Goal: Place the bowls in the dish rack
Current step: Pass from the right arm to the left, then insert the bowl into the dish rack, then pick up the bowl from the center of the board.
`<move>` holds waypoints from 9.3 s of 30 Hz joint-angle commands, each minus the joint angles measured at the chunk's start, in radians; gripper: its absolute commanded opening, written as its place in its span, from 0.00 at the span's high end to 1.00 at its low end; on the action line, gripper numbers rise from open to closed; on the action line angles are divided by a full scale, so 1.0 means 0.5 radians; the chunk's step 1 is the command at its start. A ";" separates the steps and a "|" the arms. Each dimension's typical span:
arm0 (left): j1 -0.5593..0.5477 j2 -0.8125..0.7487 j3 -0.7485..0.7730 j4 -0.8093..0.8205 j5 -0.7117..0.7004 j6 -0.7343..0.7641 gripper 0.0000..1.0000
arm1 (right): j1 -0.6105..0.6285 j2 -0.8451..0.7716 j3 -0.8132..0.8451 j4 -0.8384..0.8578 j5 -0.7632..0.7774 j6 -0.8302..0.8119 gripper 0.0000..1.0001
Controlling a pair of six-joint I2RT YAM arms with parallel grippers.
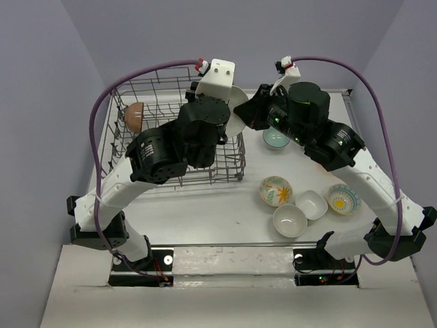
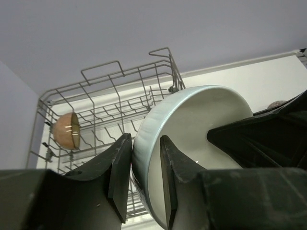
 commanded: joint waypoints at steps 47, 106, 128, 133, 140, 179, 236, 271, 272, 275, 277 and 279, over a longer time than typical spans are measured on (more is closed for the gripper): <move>0.391 0.280 -0.315 -0.521 0.473 -0.939 1.00 | 0.032 -0.013 -0.067 0.169 0.432 -0.304 0.67; 1.854 1.360 0.237 0.595 -0.806 0.674 1.00 | 0.032 -0.758 -0.680 -0.556 0.969 -0.200 0.39; 1.753 1.452 -0.183 0.948 -0.840 0.963 1.00 | 0.032 -0.835 -0.846 -0.482 0.947 -0.212 0.38; 1.740 1.531 -0.140 0.878 -0.840 0.917 1.00 | 0.032 -0.872 -0.873 -0.482 0.951 -0.209 0.38; 1.731 1.611 -0.076 0.902 -0.867 0.979 1.00 | 0.032 -0.896 -0.895 -0.497 0.957 -0.221 0.38; 1.609 1.857 -0.373 1.212 -0.935 1.227 1.00 | 0.032 -0.949 -0.929 -0.556 0.975 -0.209 0.37; 1.526 1.443 -0.113 0.402 0.037 0.396 0.05 | 0.032 -0.912 -0.849 -0.660 0.966 -0.154 0.38; 1.556 -0.824 -1.885 1.034 1.829 -0.202 0.01 | -0.826 -0.341 -0.923 -0.319 0.552 -0.043 0.31; 1.556 -0.876 -1.925 1.083 1.841 -0.221 0.01 | -0.906 -0.302 -0.920 -0.307 0.512 -0.037 0.32; 1.559 -0.978 -2.103 1.212 1.857 -0.255 0.01 | -1.078 -0.264 -0.947 -0.252 0.319 -0.025 0.32; 1.556 -1.024 -2.214 1.258 1.869 -0.282 0.01 | -1.149 -0.283 -1.036 -0.212 0.263 -0.003 0.32; 1.556 -1.091 -2.294 1.338 1.927 -0.301 0.01 | -1.277 -0.338 -1.158 -0.169 0.153 0.021 0.32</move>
